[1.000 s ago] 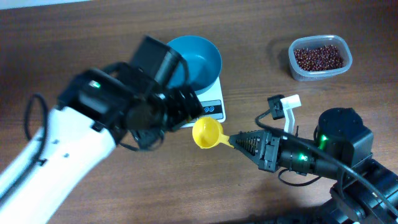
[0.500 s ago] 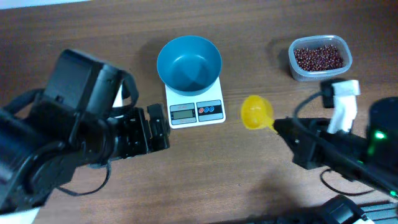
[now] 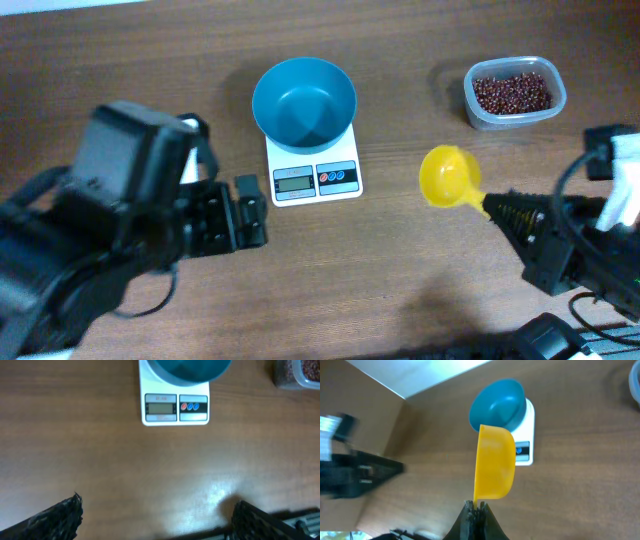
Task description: Scoop item into bowl and weigh 50g on scale
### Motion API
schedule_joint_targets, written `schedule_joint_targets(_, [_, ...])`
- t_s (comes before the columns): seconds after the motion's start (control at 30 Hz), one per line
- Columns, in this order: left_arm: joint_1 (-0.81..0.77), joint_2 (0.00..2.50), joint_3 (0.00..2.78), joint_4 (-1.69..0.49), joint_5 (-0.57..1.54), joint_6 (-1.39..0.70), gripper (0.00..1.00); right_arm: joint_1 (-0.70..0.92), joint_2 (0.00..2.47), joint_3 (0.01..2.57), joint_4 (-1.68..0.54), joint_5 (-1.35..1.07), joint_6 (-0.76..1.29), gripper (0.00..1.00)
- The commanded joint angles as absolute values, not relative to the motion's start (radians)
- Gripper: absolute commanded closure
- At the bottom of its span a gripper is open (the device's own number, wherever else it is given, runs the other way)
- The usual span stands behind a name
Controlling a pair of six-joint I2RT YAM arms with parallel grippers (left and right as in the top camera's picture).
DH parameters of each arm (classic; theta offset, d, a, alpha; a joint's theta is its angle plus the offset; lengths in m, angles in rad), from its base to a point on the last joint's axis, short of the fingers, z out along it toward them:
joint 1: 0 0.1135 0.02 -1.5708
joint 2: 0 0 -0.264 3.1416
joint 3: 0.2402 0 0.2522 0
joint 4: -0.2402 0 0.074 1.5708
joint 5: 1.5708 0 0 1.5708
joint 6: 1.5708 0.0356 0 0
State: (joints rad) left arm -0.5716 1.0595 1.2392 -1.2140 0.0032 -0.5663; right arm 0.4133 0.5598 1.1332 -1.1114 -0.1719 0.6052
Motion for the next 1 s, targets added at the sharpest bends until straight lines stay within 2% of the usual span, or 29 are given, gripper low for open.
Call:
schedule_joint_targets(0.0, [-0.569, 1.124, 1.123, -1.049, 0.015, -0.548, 0.01, 0.417, 0.551, 1.158, -1.073, -0.094, 0.58, 0.96])
schedule_joint_targets(0.03, [-0.569, 1.156, 1.092, -0.973, 0.015, -0.548, 0.05, 0.417, 0.551, 1.158, -1.053, -0.079, 0.572, 0.96])
schedule_joint_targets(0.07, [-0.569, 1.209, 1.069, -0.892, 0.025, -0.548, 0.16, 0.417, 0.551, 1.158, -1.01, -0.053, 0.563, 0.96])
schedule_joint_targets(0.13, [-0.585, 1.292, 1.066, -0.811, 0.034, -0.541, 0.26, 0.417, 0.551, 1.158, -0.943, -0.01, 0.495, 0.96])
schedule_joint_targets(0.17, [-0.606, 1.341, 1.066, -0.765, 0.037, -0.52, 0.35, 0.417, 0.551, 1.158, -0.916, 0.024, 0.463, 0.96])
schedule_joint_targets(0.2, [-0.627, 1.38, 1.066, -0.73, 0.038, -0.502, 0.39, 0.417, 0.551, 1.158, -0.897, 0.067, 0.46, 0.96])
schedule_joint_targets(0.27, [-0.713, 1.478, 1.066, -0.659, 0.038, -0.498, 0.43, 0.417, 0.551, 1.158, -0.889, 0.131, 0.46, 0.96])
schedule_joint_targets(0.37, [-0.79, 1.528, 1.066, -0.63, 0.036, -0.459, 0.32, 0.417, 0.551, 1.158, -0.89, 0.159, 0.438, 0.96])
schedule_joint_targets(0.47, [-0.837, 1.566, 1.066, -0.575, 0.016, -0.394, 0.39, 0.417, 0.551, 1.158, -0.897, 0.277, 0.415, 0.96])
schedule_joint_targets(0.57, [-0.847, 1.583, 1.066, -0.572, -0.14, -0.395, 0.42, 0.417, 0.551, 1.158, -0.923, 0.373, 0.415, 0.96])
schedule_joint_targets(0.63, [-0.847, 1.584, 1.066, -0.572, -0.215, -0.395, 0.51, 0.417, 0.551, 1.158, -0.931, 0.398, 0.416, 0.96])
schedule_joint_targets(0.73, [-0.847, 1.596, 1.066, -0.559, -0.277, -0.395, 0.81, 0.417, 0.551, 1.158, -0.925, 0.405, 0.416, 0.96])
schedule_joint_targets(0.8, [-0.849, 1.614, 1.066, -0.54, -0.277, -0.396, 0.96, 0.417, 0.551, 1.158, -0.907, 0.405, 0.416, 0.96])
schedule_joint_targets(0.83, [-0.849, 1.623, 1.066, -0.535, -0.276, -0.396, 1.0, 0.417, 0.551, 1.158, -0.892, 0.405, 0.416, 0.96])
schedule_joint_targets(0.97, [-0.849, 1.691, 1.066, -0.53, -0.278, -0.404, 1.0, 0.417, 0.558, 1.158, -0.855, 0.464, 0.415, 0.96])
